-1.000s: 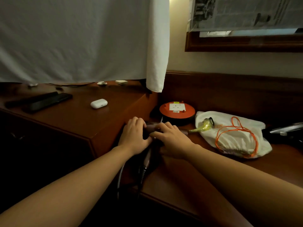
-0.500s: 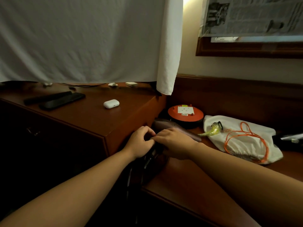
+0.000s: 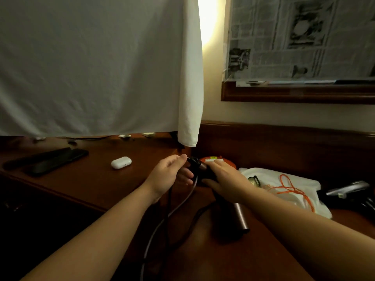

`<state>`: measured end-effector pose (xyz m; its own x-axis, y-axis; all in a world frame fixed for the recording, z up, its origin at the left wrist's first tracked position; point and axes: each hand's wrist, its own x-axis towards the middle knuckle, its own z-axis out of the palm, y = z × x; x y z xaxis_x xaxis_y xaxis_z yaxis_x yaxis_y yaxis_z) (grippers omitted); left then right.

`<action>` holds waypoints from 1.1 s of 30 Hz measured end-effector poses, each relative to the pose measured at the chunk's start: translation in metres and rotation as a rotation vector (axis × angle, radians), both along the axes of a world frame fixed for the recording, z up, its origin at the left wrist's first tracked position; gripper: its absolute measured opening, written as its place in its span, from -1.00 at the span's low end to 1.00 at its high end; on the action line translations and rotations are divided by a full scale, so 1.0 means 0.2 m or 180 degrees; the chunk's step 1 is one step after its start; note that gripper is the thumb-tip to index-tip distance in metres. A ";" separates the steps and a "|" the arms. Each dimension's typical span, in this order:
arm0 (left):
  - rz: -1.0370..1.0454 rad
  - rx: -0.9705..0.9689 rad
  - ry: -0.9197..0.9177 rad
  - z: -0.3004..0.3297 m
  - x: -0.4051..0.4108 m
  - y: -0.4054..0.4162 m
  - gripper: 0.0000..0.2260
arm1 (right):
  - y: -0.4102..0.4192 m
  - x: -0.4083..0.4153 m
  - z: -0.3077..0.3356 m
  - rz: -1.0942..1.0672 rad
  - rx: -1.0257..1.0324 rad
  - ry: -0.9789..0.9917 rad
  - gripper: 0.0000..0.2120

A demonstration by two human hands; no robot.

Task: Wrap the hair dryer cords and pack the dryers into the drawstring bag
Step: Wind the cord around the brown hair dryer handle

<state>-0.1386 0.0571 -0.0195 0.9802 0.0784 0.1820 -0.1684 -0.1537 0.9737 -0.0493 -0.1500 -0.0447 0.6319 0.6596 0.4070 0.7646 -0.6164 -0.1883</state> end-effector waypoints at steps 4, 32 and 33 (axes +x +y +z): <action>-0.0093 0.0074 -0.0358 0.00 -0.01 -0.08 -0.66 | -0.06 0.00 0.05 -0.0228 0.0199 -0.0048 -0.55; -0.0995 -0.0107 0.0268 0.13 -0.01 -0.41 -0.63 | -0.29 -0.20 0.37 -0.0014 0.2232 0.1664 -0.79; -0.0852 0.0050 0.0081 0.14 -0.01 -0.41 -0.67 | -0.30 -0.20 0.36 0.0034 0.2252 0.1723 -0.79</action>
<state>-0.1406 -0.0259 0.0083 0.9699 -0.1868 0.1561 -0.1805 -0.1221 0.9760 -0.0900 -0.2100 0.0279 0.8509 0.3740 0.3688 0.4656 -0.2120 -0.8592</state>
